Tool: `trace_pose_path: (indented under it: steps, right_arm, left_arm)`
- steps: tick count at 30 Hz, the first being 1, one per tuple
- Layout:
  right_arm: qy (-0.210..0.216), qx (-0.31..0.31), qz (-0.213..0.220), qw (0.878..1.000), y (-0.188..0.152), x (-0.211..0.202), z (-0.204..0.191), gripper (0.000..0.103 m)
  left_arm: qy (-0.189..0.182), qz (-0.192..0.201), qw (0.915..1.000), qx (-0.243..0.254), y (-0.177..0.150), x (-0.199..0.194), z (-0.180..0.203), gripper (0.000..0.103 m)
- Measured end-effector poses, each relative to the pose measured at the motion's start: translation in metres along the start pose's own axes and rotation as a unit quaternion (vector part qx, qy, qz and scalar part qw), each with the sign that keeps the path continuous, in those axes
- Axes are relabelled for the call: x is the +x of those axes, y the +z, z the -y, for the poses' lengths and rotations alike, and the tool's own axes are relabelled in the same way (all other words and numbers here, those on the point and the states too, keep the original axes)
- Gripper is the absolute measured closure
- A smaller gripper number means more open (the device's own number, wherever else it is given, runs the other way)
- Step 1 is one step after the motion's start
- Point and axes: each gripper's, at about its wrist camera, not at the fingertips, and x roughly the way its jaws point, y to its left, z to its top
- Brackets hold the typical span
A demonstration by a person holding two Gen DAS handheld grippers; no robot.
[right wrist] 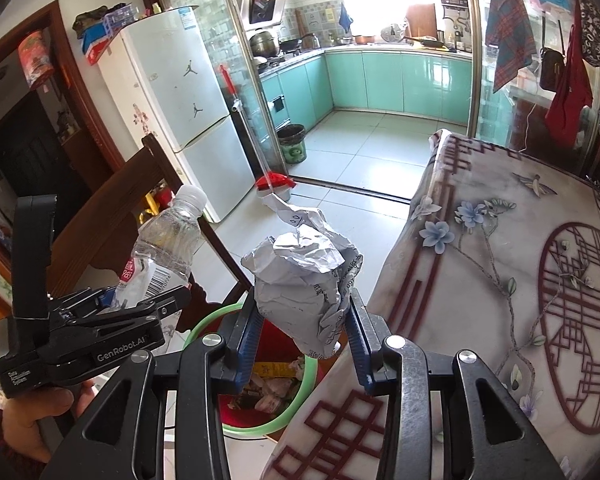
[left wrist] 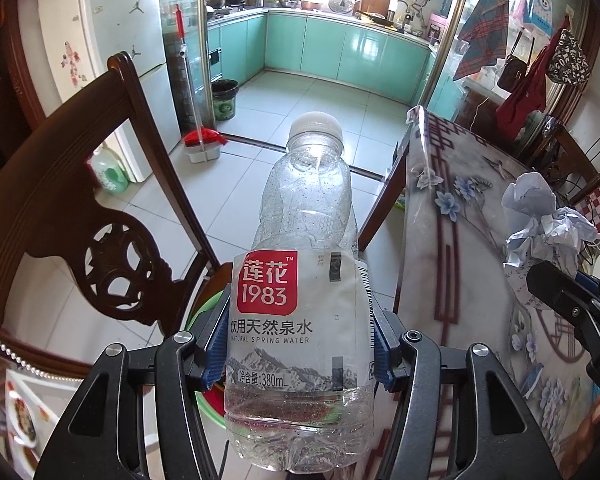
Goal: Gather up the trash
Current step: 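Carry the foil paper and water bottle with both tools over the bucket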
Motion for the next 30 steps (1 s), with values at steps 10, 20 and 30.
trace_pose_path:
  steps: [10, 20, 30]
  right_arm:
    - [0.018, -0.021, -0.024, 0.999, -0.011, 0.016, -0.02, 0.065]
    - [0.024, -0.023, -0.06, 0.998, -0.021, 0.042, -0.026, 0.065]
    - [0.042, -0.007, -0.106, 0.993, -0.032, 0.077, -0.022, 0.064]
  left_arm:
    - [0.009, -0.021, 0.9997, -0.008, -0.007, 0.01, -0.011, 0.047]
    - [0.024, -0.054, 0.998, -0.025, -0.019, 0.032, -0.031, 0.047]
    - [0.032, -0.103, 0.9934, -0.041, -0.034, 0.064, -0.047, 0.047]
